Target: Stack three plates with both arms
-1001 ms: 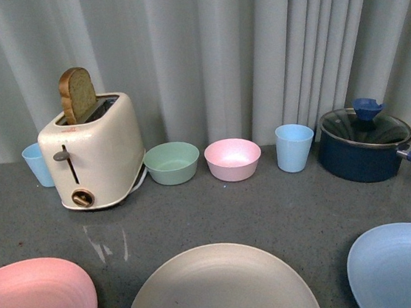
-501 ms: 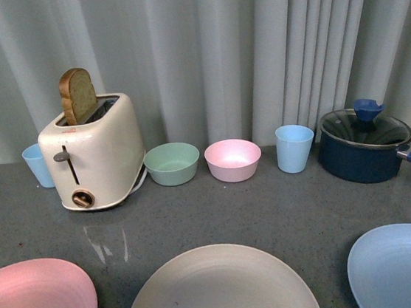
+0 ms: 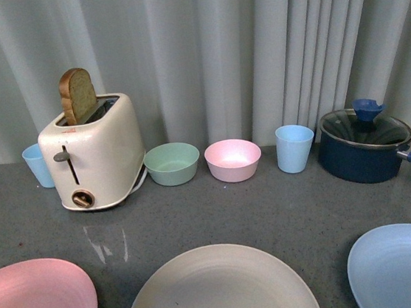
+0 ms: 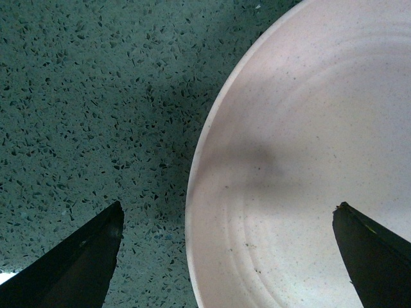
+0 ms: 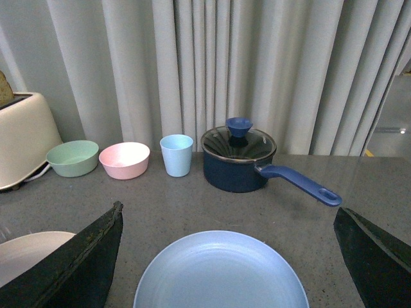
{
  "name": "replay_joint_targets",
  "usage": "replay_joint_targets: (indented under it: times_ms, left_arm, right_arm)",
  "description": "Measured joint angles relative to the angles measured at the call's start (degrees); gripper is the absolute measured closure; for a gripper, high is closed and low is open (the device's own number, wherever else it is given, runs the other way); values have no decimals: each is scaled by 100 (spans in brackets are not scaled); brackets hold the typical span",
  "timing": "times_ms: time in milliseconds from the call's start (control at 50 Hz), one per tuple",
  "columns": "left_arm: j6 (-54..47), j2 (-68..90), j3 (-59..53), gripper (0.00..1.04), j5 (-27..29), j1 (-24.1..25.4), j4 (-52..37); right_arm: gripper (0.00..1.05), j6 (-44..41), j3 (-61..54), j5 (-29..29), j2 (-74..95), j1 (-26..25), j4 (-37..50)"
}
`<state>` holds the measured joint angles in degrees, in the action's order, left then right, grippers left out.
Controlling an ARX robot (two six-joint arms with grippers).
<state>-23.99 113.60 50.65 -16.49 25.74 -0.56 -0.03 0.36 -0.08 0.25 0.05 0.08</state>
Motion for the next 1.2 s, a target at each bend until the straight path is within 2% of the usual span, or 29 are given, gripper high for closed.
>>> replay_joint_targets:
  times_ms: [320,961,1081,1201]
  left_arm:
    - [22,85,0,7,-17,-76,-11]
    - [59,243,22,7,286,-225,111]
    - [66,243,61,27,284,-225,216]
    - [201,243,160,52,144,-184,404]
  right_arm:
    - [7,0,0,-2,0,0,0]
    - [7,0,0,0,0,0,0]
    - [7,0,0,0,0,0,0]
    - [7,0,0,0,0,0,0]
